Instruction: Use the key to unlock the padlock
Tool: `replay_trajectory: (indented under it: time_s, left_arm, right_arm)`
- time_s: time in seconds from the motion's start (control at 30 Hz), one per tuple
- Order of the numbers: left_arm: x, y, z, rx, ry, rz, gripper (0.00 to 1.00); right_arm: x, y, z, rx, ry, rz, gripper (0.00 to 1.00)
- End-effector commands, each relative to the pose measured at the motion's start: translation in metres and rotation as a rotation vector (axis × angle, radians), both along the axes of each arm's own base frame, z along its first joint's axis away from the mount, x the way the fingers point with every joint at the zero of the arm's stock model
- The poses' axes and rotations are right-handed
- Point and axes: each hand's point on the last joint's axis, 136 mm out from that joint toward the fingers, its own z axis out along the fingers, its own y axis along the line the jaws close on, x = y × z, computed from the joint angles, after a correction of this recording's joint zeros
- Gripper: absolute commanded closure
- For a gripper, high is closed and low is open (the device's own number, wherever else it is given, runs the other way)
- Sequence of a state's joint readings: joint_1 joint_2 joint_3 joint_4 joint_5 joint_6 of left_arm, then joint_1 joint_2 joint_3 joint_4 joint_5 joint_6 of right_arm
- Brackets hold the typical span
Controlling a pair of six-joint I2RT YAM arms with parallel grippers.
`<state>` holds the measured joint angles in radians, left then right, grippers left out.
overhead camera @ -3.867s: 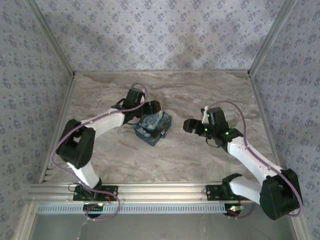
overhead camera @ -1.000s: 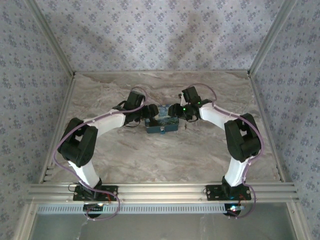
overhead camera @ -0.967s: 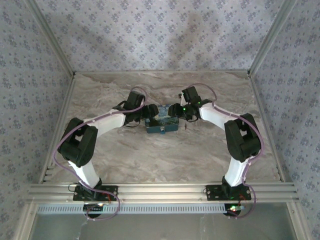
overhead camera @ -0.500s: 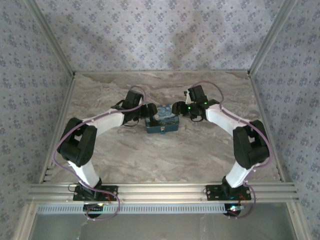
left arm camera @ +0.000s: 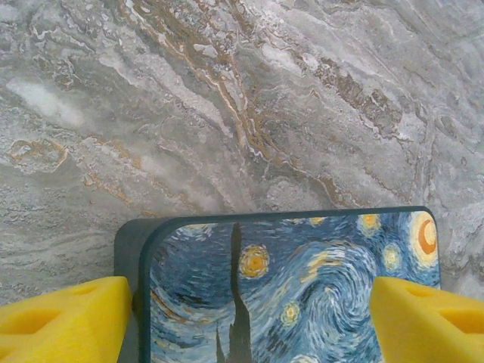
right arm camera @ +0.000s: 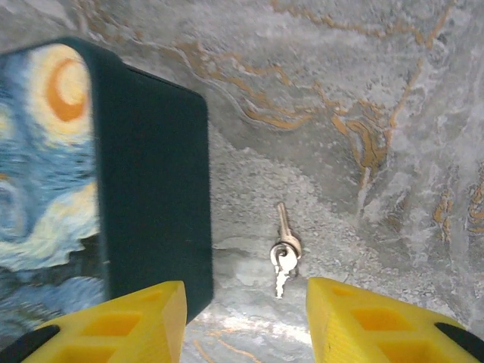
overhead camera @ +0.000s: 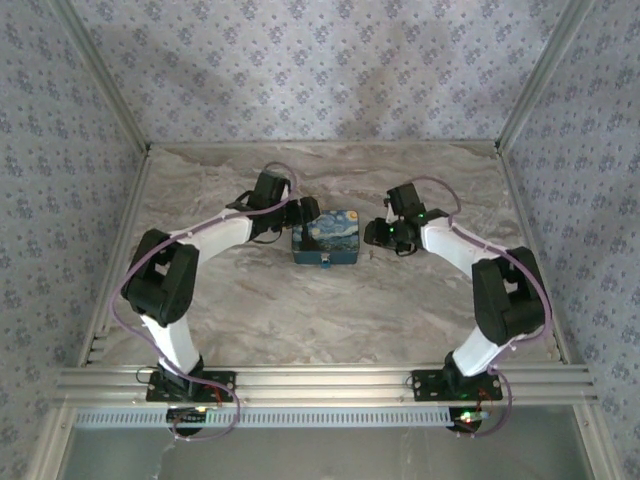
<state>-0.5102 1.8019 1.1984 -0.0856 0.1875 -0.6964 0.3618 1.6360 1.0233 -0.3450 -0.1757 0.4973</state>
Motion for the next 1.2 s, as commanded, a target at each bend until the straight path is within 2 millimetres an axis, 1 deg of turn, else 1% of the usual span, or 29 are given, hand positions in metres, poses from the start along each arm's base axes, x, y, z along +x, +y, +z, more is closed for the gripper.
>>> replay_trajectory:
  time_s: [0.0, 0.1, 0.17, 0.37, 0.53, 0.67, 0.93, 1.17]
  left_arm:
    - [0.002, -0.002, 0.012, -0.011, -0.016, -0.009, 0.18]
    - [-0.005, 0.008, 0.016, 0.002, -0.025, 0.019, 0.18]
    - [-0.010, 0.017, 0.018, 0.002, -0.031, 0.042, 0.18]
    - [-0.033, 0.037, 0.026, -0.012, -0.044, 0.086, 0.17]
    - [-0.052, 0.049, 0.024, -0.005, -0.039, 0.095, 0.17]
    - [-0.062, 0.054, 0.021, -0.014, -0.032, 0.102, 0.17]
    - [-0.071, 0.060, 0.019, -0.017, -0.029, 0.109, 0.17]
    - [-0.074, 0.060, 0.014, -0.024, -0.017, 0.110, 0.17]
  right_arm:
    - [-0.013, -0.005, -0.021, -0.077, 0.058, 0.014, 0.53]
    - [-0.014, -0.003, -0.028, -0.104, 0.070, 0.026, 0.53]
    - [-0.013, -0.002, -0.033, -0.123, 0.079, 0.031, 0.56]
    - [-0.011, -0.002, -0.049, -0.175, 0.117, 0.031, 0.60]
    - [-0.008, -0.002, -0.058, -0.221, 0.116, 0.024, 0.61]
    - [-0.004, -0.002, -0.063, -0.229, 0.116, 0.014, 0.61]
    - [0.001, -0.002, -0.076, -0.276, 0.129, 0.018, 0.71]
    - [0.009, -0.001, -0.083, -0.296, 0.126, 0.021, 0.67]
